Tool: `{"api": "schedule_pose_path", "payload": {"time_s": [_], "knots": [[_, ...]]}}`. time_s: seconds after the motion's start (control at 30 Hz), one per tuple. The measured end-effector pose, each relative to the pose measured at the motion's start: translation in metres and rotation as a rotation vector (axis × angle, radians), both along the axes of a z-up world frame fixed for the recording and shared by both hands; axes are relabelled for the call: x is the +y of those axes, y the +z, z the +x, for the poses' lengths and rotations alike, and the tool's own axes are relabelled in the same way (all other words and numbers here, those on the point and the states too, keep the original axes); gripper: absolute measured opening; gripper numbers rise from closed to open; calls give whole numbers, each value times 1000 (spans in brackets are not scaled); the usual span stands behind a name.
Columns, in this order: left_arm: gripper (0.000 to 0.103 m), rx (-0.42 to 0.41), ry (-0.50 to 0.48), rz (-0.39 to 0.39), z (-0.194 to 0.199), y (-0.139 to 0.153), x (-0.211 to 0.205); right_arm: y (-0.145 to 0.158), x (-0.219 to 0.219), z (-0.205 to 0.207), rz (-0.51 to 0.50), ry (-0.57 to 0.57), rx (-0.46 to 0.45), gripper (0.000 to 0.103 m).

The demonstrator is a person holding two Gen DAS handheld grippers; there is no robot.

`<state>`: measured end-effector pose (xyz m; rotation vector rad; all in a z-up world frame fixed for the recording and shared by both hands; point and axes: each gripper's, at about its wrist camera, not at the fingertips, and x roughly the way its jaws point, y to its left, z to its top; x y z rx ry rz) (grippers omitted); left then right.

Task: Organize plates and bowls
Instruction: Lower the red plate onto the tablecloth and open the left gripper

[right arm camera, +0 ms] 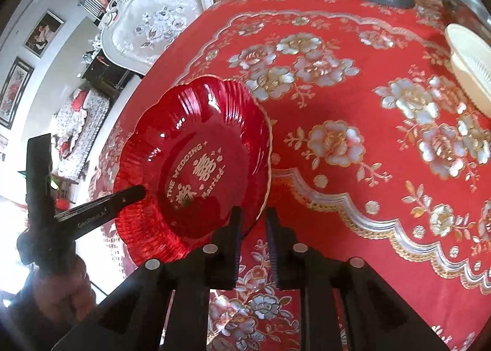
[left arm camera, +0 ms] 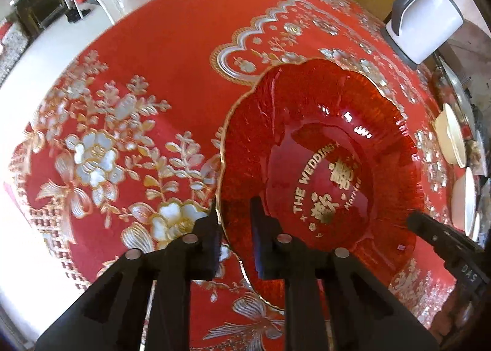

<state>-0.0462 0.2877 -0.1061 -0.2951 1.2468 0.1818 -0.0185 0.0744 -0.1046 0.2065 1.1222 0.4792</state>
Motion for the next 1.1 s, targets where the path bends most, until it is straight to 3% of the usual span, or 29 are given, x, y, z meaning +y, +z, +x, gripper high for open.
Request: {"api": "schedule_pose_path", "payload": {"time_s": [0.03,0.07,0.13,0.27,0.37,0.67,1.1], "knots": [[25,-5,5,40,0,3,0,0,-2,-1,2,-5,2,43],[29,-10,10,66,1,6,1,3,-6,0,8,-17,-3,47],[48,-32,32,103,4,18,4,10,-13,-1,16,-41,-38,48],[53,-98,46,209,10,48,4,29,-32,-7,23,-67,-116,49],[68,-138,20,227,22,68,-8,41,-49,-11,13,-92,-155,50],[74,-210,-112,224,53,101,-84,55,-126,-37,35,-218,-203,55],[74,-250,-271,237,73,119,-185,31,-247,-97,67,-449,-163,55]]}}
